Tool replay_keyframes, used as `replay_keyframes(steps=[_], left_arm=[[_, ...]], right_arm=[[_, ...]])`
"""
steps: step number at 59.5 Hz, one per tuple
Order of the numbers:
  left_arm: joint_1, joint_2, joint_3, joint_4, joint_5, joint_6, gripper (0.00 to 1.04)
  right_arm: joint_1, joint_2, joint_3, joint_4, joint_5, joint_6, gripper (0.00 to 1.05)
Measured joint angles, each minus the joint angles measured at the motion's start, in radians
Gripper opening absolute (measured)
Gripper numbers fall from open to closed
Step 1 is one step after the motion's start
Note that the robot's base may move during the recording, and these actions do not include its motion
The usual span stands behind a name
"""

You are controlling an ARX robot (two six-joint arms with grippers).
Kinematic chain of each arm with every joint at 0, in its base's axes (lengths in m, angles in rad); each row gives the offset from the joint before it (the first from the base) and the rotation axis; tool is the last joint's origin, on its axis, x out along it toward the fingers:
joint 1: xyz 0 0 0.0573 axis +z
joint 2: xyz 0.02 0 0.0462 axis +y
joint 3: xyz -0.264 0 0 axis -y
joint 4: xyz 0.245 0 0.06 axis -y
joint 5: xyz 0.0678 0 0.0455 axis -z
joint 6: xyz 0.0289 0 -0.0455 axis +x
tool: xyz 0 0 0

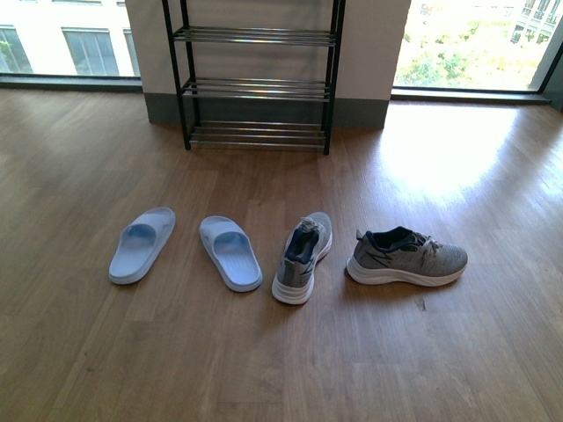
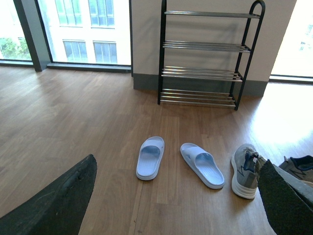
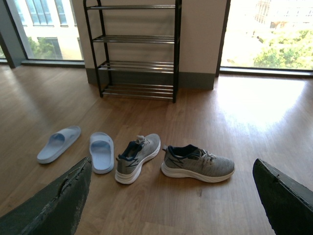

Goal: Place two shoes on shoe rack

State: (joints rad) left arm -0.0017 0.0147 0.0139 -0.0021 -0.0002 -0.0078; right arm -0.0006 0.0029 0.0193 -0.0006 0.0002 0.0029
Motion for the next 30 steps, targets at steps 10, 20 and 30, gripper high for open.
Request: replay_keyframes(steps=[10,20,30], left_arm=[[0.0,0.0,0.0,0.0,0.0,0.0,0.95],[0.0,0.0,0.0,0.0,0.001,0.0,0.95],[0.0,0.0,0.0,0.0,0.0,0.0,0.95]], right_arm=[[0.0,0.0,0.0,0.0,0.0,0.0,0.96],[0.0,0.0,0.0,0.0,0.0,0.0,0.96],[0.0,0.0,0.0,0.0,0.002,0.0,0.96]])
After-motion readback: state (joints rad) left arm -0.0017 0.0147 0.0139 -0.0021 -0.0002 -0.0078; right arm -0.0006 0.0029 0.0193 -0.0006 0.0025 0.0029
